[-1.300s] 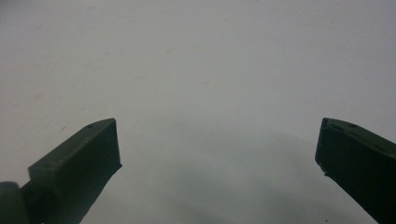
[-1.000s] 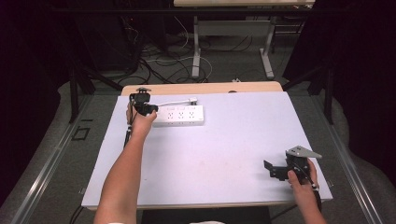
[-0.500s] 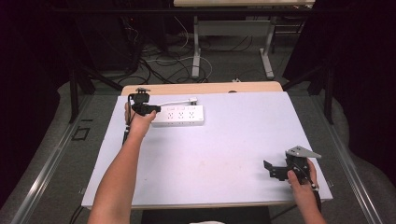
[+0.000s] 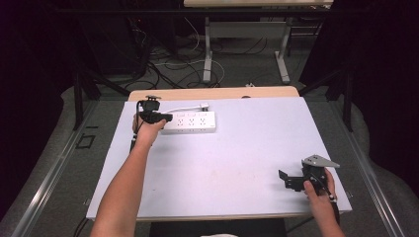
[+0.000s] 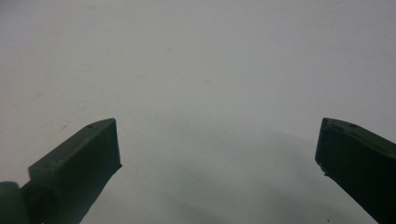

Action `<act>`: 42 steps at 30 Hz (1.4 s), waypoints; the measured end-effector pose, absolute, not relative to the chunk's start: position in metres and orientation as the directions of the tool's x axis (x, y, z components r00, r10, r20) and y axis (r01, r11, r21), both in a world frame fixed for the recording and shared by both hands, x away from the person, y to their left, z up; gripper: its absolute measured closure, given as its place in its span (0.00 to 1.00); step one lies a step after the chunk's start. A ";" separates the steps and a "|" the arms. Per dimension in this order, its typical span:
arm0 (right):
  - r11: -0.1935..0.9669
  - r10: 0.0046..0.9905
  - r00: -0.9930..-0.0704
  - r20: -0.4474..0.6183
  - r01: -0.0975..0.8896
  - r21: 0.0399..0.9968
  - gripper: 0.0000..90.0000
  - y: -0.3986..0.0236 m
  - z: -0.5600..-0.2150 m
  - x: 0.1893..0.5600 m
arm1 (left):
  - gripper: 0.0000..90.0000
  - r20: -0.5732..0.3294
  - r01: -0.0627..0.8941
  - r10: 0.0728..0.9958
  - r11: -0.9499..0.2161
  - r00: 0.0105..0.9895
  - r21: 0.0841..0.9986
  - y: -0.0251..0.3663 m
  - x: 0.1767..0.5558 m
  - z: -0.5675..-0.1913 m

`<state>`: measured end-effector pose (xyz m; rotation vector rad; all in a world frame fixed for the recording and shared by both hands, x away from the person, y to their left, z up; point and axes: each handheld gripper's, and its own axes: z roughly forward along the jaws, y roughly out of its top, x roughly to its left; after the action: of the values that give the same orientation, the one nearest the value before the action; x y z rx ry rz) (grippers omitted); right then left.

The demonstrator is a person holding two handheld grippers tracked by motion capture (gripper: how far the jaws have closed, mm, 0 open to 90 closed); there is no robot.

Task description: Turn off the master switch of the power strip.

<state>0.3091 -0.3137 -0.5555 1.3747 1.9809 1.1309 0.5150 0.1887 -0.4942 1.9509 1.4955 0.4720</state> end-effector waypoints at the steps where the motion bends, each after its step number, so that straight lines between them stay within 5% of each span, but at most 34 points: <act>1: 0.157 0.920 -0.384 0.071 0.530 0.833 0.00 -0.314 -0.556 0.309 | 0.46 -0.098 0.735 0.953 -0.152 0.285 0.661 0.188 0.515 -0.494; 6: 0.164 0.920 -0.387 0.062 0.524 0.836 0.00 -0.313 -0.555 0.309 | 0.34 -0.093 0.736 0.954 -0.156 0.286 0.659 0.188 0.515 -0.496; 25: 0.166 0.920 -0.388 0.059 0.521 0.837 0.00 -0.312 -0.556 0.308 | 0.23 -0.129 0.775 0.967 -0.093 0.220 0.625 0.201 0.512 -0.496; 36: 0.167 0.918 -0.392 0.064 0.527 0.833 0.00 -0.310 -0.555 0.308 | 0.02 -0.184 0.782 0.946 -0.100 0.266 0.616 0.203 0.505 -0.490; 42: 0.170 0.917 -0.394 0.062 0.526 0.833 0.00 -0.310 -0.555 0.308 | 0.01 -0.214 0.770 0.935 -0.089 0.283 0.632 0.201 0.498 -0.482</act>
<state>0.3077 -0.3102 -0.5553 1.3604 1.9912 1.1249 0.4977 0.2008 -0.4824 1.8981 1.5289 0.3208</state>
